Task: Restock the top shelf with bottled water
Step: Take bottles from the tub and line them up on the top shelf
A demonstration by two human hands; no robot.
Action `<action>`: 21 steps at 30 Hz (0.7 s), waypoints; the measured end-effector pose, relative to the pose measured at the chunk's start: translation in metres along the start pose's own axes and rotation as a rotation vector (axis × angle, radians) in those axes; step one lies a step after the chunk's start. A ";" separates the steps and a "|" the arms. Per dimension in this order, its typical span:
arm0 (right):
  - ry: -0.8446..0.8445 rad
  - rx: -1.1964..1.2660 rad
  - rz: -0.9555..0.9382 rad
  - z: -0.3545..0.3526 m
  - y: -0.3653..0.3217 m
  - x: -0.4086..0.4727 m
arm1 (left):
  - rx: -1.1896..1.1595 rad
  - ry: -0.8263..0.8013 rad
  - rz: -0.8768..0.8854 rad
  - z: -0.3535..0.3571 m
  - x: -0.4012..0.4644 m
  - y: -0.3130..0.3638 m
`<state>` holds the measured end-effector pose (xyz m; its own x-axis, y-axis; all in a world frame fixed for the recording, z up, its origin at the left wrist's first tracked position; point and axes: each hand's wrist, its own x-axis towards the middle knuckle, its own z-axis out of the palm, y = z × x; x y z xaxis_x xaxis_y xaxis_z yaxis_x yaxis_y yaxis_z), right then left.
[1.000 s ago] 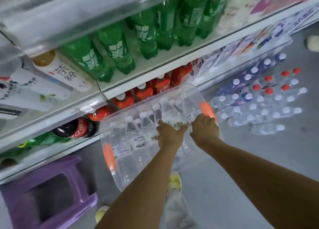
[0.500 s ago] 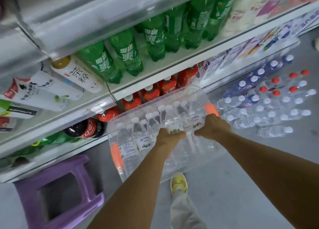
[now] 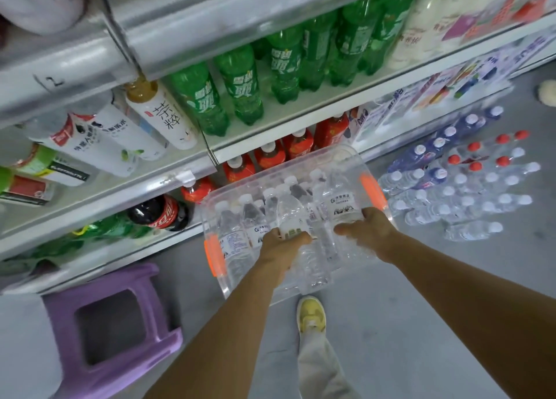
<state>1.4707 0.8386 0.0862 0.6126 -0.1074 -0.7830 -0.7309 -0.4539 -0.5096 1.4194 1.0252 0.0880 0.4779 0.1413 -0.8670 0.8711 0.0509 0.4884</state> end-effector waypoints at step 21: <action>-0.312 0.315 -0.594 0.135 -0.165 -0.289 | -0.369 -0.049 0.631 -0.246 -0.255 0.054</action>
<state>1.3737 1.0634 0.3482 0.8522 0.3551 -0.3843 -0.3830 -0.0771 -0.9205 1.3169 1.2349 0.3598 0.8883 0.2094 -0.4089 0.3377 0.3056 0.8902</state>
